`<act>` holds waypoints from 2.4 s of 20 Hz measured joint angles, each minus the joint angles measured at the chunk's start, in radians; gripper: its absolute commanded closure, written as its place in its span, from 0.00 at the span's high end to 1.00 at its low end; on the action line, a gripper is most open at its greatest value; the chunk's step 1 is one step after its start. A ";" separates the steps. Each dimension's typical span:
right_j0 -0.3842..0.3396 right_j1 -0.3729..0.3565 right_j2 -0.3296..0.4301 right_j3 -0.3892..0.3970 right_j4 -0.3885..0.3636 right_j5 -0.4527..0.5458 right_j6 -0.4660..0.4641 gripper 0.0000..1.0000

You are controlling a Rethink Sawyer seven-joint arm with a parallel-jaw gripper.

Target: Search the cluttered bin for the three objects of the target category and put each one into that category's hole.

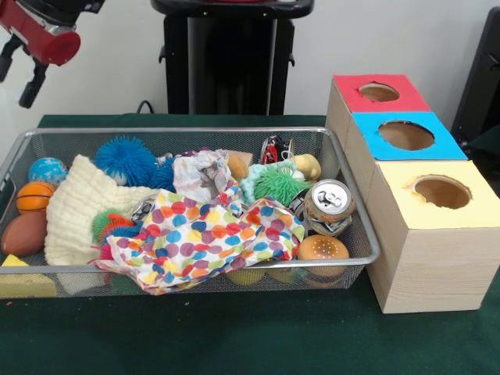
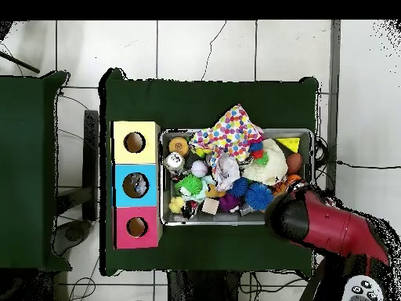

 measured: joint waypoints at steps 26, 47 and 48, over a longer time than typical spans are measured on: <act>0.067 -0.023 0.095 0.009 -0.163 0.000 0.000 1.00; -0.016 -0.009 0.189 0.071 -0.184 0.000 0.000 1.00; -0.019 -0.009 0.194 0.071 -0.184 0.000 0.000 1.00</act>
